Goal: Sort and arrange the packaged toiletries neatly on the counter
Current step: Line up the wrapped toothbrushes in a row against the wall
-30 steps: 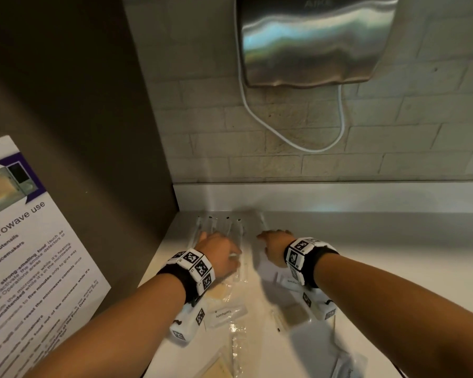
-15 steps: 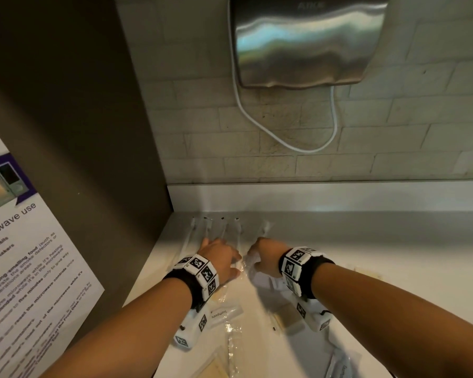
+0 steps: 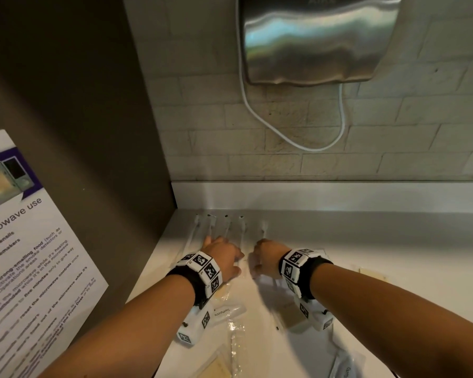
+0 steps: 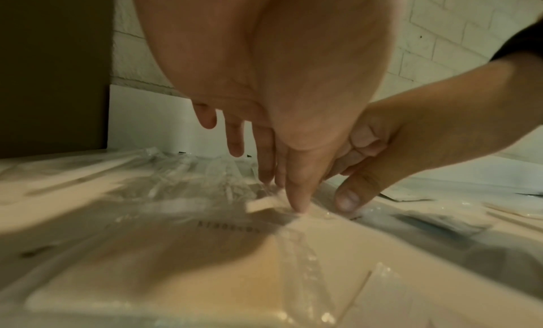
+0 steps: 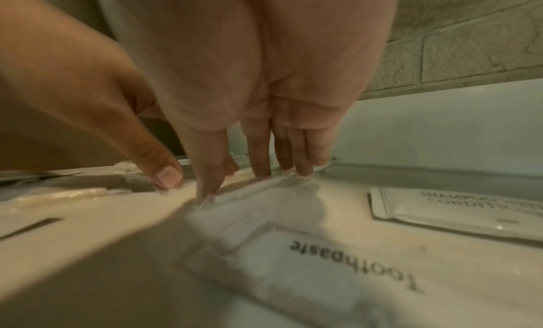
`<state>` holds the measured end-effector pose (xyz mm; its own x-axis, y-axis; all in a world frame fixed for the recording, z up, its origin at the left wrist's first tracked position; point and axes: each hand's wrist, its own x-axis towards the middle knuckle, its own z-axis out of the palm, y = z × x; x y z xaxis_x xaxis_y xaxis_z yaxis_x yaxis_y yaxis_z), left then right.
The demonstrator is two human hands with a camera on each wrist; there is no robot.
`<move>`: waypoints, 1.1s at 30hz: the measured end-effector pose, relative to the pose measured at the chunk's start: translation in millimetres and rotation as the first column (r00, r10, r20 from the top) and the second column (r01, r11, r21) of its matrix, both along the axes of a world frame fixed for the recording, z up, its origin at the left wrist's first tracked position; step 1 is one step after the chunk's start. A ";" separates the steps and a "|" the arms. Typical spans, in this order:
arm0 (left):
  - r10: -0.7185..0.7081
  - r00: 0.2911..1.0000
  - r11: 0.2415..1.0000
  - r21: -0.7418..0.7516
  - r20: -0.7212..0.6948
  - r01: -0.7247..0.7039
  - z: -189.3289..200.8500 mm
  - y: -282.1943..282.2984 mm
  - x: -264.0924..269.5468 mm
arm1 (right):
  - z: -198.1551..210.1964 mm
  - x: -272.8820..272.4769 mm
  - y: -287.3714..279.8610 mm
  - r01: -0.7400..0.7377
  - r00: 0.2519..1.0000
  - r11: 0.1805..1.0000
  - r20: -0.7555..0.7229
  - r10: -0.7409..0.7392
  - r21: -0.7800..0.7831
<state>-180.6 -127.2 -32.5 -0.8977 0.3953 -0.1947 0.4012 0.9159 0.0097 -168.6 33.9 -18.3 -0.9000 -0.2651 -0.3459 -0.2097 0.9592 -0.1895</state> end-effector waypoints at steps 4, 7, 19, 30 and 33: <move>0.003 1.000 1.000 0.009 0.005 -0.003 0.5 0.1 -1.3 | 8.3 3.6 8.5 -0.055 0.998 0.998 0.035 0.056 -0.011; 0.006 1.000 1.000 -0.001 0.012 -0.006 1.7 1.7 -2.5 | 9.7 4.7 10.4 -0.055 0.998 0.998 0.021 0.055 -0.025; 0.008 1.000 1.000 -0.011 0.017 -0.007 2.6 3.1 -2.6 | 6.8 3.0 10.7 -0.058 0.998 0.998 -0.021 0.057 -0.031; 0.025 0.999 0.999 0.030 -0.031 -0.024 8.6 1.5 -0.1 | 3.8 4.9 13.9 -0.059 0.996 0.991 -0.069 0.051 -0.116; 0.039 0.998 0.997 0.076 -0.052 -0.035 13.6 -1.5 1.9 | 8.1 7.2 15.6 -0.068 0.994 0.990 -0.097 0.057 -0.123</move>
